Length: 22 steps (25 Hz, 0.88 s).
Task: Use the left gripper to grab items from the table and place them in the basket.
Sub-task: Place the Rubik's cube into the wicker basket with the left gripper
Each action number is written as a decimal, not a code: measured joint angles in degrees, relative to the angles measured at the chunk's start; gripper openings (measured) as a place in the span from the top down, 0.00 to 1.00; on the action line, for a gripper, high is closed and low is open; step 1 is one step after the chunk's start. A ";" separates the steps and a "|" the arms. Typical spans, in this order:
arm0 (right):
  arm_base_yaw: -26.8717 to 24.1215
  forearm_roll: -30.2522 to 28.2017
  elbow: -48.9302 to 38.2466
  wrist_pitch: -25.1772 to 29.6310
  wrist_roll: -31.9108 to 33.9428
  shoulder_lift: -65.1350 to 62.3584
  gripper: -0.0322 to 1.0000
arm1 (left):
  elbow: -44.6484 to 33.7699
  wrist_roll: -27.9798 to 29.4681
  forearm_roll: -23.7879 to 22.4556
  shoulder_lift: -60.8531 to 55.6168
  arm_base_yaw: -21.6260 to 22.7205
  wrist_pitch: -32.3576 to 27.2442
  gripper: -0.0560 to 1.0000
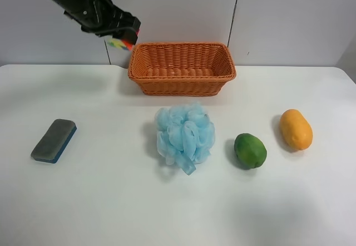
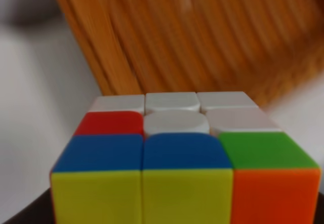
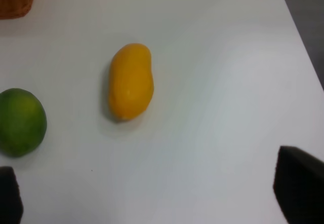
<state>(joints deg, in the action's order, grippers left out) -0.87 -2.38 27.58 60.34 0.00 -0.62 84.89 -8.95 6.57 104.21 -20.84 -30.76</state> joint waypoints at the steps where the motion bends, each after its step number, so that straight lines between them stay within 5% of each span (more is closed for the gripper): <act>1: 0.00 0.00 0.00 0.00 0.00 0.00 0.01 | 3.08 -0.57 -0.81 1.56 0.00 0.33 0.41; 13: 0.00 0.00 0.00 0.00 0.00 0.00 0.01 | 32.83 -5.09 -1.38 29.03 -5.01 -0.96 0.41; 22: 0.00 0.00 0.00 0.00 0.00 0.00 0.01 | 34.98 -5.14 1.40 33.54 -6.18 -2.49 0.41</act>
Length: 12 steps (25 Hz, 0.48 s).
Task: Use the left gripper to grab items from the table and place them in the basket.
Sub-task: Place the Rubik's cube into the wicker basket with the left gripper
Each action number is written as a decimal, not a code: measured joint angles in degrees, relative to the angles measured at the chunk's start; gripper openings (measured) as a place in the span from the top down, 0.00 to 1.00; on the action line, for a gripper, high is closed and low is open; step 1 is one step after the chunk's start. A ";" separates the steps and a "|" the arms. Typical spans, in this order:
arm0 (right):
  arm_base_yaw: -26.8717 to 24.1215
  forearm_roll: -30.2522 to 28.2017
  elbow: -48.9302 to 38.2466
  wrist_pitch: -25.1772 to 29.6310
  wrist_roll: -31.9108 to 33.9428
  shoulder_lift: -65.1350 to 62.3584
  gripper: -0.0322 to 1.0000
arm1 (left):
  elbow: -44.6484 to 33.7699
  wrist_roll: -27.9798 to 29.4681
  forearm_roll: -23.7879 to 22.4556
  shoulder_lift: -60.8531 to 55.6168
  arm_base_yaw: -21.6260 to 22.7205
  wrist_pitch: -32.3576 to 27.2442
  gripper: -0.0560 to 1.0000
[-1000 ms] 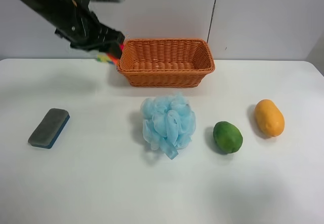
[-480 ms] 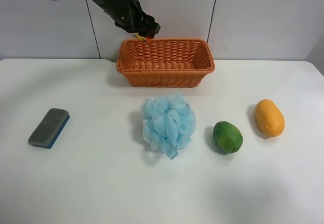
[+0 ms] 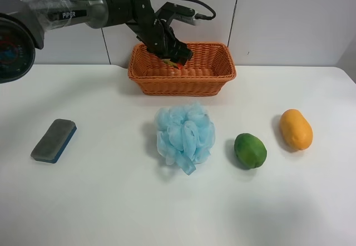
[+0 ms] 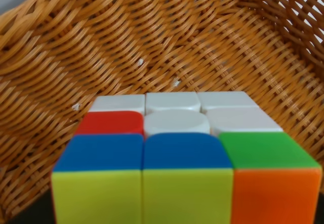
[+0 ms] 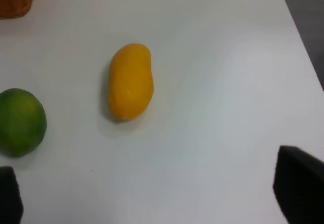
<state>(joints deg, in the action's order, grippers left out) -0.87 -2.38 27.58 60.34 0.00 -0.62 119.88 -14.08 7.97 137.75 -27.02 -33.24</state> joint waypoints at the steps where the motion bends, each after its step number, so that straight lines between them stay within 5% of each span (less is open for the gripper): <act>1: 0.00 0.00 0.00 0.00 0.00 0.00 0.01 | 0.02 0.00 0.07 0.00 0.00 0.00 0.41; 9: 0.00 0.00 0.00 0.00 0.00 0.00 0.01 | 0.38 -0.38 0.18 0.00 0.00 -0.06 0.40; 12: 0.00 0.00 0.00 0.00 0.00 0.00 0.01 | 0.38 -0.38 0.18 0.00 0.00 0.06 0.15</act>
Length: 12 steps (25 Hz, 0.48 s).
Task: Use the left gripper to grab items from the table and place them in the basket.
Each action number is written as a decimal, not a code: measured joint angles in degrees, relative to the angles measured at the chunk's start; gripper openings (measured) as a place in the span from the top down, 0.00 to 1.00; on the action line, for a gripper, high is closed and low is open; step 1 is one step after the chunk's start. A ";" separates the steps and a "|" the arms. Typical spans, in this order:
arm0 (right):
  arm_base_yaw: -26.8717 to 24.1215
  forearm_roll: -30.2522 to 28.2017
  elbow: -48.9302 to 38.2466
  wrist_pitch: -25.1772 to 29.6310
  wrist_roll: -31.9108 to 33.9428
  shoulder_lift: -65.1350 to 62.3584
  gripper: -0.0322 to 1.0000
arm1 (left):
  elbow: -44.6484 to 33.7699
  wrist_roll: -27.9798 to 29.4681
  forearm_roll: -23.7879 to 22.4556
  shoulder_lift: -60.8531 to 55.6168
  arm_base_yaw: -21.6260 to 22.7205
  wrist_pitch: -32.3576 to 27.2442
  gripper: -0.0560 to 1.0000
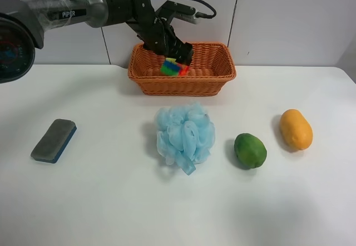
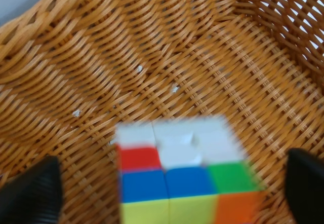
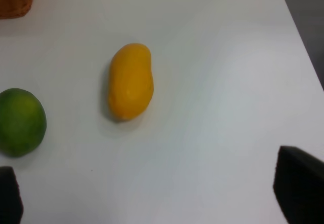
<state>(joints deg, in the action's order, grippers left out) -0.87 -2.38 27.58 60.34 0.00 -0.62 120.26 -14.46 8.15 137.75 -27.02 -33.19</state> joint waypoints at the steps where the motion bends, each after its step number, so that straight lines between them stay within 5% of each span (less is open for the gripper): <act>1: 0.00 0.00 0.00 0.00 0.00 0.00 0.01 | 0.00 0.00 0.04 0.00 0.00 0.00 0.08; 12: 0.00 0.00 0.00 0.00 0.00 0.00 0.01 | 0.04 0.12 -0.26 -1.37 0.00 -4.18 0.01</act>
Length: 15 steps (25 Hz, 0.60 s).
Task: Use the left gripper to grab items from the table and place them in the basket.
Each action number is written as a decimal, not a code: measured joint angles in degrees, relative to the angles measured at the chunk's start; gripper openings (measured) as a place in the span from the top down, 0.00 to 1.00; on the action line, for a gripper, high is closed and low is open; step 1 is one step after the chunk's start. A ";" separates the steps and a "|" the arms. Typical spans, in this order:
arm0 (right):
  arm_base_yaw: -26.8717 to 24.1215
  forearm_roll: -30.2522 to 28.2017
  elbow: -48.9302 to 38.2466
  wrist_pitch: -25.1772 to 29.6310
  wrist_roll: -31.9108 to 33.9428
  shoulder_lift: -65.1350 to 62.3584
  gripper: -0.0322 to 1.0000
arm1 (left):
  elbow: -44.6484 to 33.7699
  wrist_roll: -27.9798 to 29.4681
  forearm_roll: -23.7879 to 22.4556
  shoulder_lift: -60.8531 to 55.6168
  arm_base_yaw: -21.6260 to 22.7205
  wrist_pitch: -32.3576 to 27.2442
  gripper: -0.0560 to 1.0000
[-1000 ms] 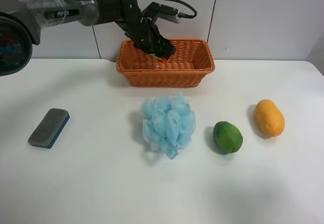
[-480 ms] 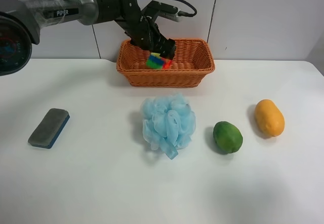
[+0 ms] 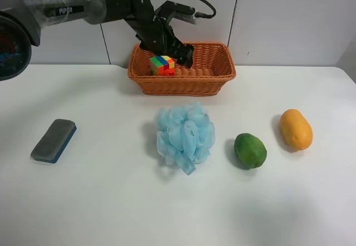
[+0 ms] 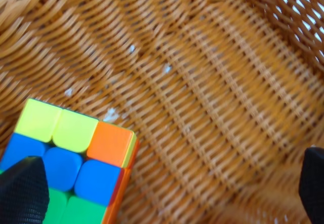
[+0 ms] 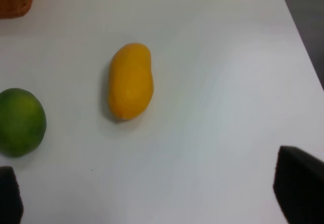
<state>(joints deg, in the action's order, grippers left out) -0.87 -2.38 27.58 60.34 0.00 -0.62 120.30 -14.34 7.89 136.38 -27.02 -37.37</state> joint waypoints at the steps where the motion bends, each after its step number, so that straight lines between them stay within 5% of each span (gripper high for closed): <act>1: 0.00 0.00 0.00 0.00 0.00 0.00 0.01 | 0.00 0.40 -1.04 -0.79 0.00 -1.63 0.01; 10: 0.00 0.00 0.00 0.00 0.00 0.00 0.01 | 0.00 9.12 -16.56 -16.95 0.61 -29.56 0.01; 15: 0.00 0.00 0.00 0.00 0.00 0.00 0.01 | -5.25 12.21 -20.43 -29.61 1.53 -31.51 0.01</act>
<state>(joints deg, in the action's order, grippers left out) -0.87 -2.38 27.58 60.34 0.00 -0.62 115.04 -2.13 -12.54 106.77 -25.48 -68.88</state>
